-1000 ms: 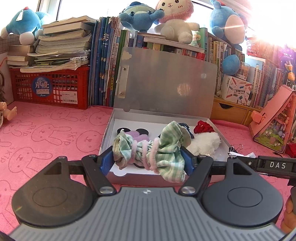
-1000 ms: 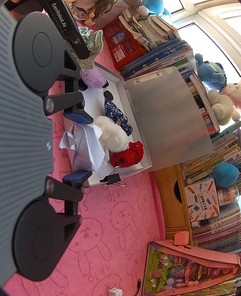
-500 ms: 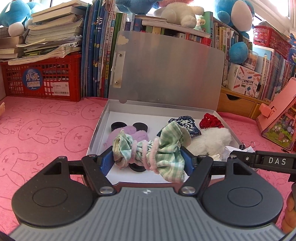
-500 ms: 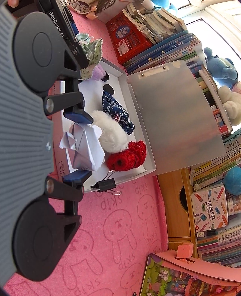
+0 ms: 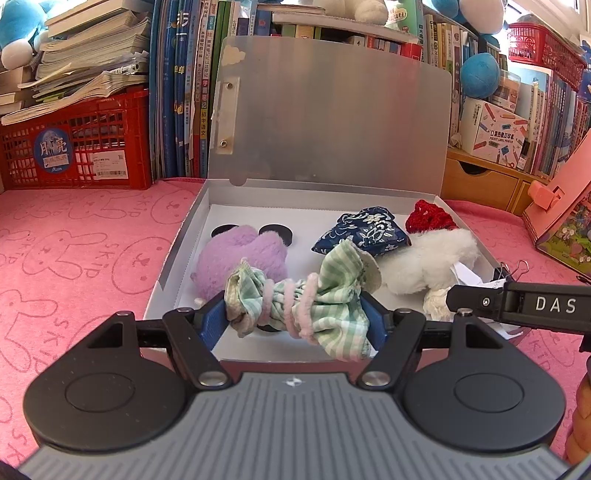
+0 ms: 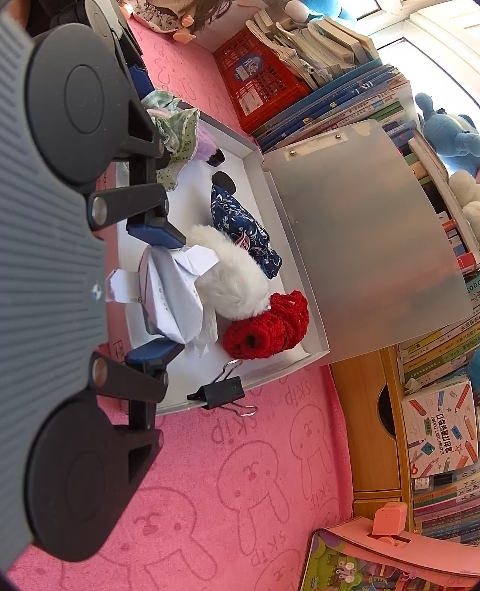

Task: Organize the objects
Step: 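Lower both tools into the box and open them to release paper and bundle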

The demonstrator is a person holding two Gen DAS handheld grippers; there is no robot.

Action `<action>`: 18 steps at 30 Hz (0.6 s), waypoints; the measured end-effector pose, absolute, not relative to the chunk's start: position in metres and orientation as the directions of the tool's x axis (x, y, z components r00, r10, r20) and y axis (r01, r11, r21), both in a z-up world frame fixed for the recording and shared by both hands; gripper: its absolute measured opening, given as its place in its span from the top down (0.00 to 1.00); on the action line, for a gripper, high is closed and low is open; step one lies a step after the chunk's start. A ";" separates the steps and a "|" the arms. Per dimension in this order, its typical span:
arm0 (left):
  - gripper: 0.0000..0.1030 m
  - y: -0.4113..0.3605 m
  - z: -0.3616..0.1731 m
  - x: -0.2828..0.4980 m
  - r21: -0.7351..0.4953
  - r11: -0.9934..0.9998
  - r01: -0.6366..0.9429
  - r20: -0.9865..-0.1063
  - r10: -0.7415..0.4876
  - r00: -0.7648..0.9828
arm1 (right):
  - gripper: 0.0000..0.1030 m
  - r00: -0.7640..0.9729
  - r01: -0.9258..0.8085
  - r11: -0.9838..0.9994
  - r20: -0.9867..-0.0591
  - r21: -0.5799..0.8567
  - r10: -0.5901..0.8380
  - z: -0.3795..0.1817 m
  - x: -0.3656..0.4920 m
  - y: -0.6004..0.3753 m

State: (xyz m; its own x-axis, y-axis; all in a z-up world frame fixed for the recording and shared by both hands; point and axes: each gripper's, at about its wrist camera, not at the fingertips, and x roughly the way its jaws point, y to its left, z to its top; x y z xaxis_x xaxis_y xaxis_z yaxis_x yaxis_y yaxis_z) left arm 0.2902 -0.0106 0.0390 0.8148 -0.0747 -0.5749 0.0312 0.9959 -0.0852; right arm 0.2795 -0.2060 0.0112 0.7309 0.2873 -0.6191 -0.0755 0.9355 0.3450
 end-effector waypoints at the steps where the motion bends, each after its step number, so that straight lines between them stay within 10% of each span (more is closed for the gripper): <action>1: 0.26 -0.011 0.038 0.291 -0.085 0.996 0.029 -0.577 -0.073 0.813 | 0.44 0.732 -0.076 0.934 -0.617 0.348 0.289 0.010 0.280 -0.205; 18: 0.23 -0.018 0.026 0.294 -0.045 0.999 0.024 -0.594 -0.046 0.803 | 0.34 0.785 -0.107 0.952 -0.564 0.287 0.258 0.004 0.268 -0.196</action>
State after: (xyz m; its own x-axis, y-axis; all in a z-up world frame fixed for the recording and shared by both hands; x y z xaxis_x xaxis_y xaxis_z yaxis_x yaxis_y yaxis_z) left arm 0.2942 -0.0176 0.0255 0.8030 -0.0463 -0.5942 0.0244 0.9987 -0.0448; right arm 0.2679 -0.1955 0.0036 0.7846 0.2584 -0.5636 -0.1073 0.9519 0.2870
